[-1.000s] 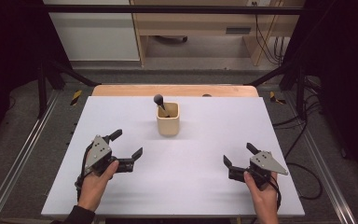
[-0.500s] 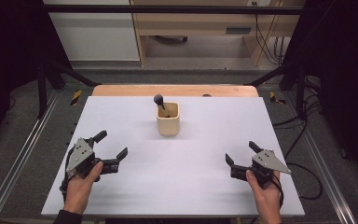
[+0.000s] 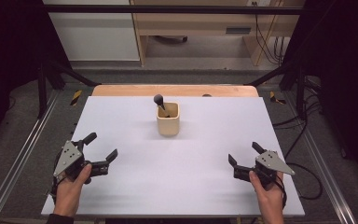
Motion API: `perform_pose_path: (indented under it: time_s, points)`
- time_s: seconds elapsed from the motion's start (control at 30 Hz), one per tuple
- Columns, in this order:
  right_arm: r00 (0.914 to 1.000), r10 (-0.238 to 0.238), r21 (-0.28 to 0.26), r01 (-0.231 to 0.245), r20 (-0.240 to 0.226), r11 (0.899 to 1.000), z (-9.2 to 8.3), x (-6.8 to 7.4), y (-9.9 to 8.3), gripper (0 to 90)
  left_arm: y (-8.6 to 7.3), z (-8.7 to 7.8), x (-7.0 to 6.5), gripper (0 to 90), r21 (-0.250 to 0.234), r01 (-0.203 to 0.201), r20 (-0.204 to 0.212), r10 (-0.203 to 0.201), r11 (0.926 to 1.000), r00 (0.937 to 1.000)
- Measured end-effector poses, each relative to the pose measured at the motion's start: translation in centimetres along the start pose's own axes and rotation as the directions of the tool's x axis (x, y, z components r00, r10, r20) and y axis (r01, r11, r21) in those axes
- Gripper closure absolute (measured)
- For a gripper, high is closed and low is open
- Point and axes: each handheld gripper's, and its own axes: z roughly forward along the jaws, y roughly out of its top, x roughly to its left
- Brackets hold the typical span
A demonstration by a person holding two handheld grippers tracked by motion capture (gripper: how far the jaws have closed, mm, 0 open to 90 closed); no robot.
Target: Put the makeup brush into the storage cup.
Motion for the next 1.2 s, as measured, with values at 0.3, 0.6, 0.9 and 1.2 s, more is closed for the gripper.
perform_pose_path:
  time_s: [0.3, 0.6, 0.9, 1.2]
  points:
    - [1.0000, -0.007, 0.002, 0.007, -0.002, 1.000, -0.3, -0.3, -0.5, 3.1, -1.0, -0.7, 0.4, 2.2, 0.003, -0.005, -0.001, 0.005, 1.0000, 1.0000]
    - [0.9999, -0.009, 0.006, 0.009, 0.012, 1.000, -0.8, -0.9, -1.0, 3.1, -1.9, -1.1, 0.4, 2.3, -0.005, -0.011, -0.001, 0.011, 0.9999, 0.9999]
    - [0.9999, 0.004, 0.000, -0.004, 0.013, 1.000, -1.3, -1.6, -1.7, 3.1, -2.7, -1.1, -0.1, 2.3, 0.027, -0.046, 0.007, 0.045, 0.9986, 0.9989]
    - [0.9999, 0.016, -0.009, -0.016, -0.001, 1.000, -1.3, -1.8, -2.2, 3.2, -4.1, -0.7, -0.5, 2.3, 0.057, -0.059, 0.015, 0.058, 0.9966, 0.9982]
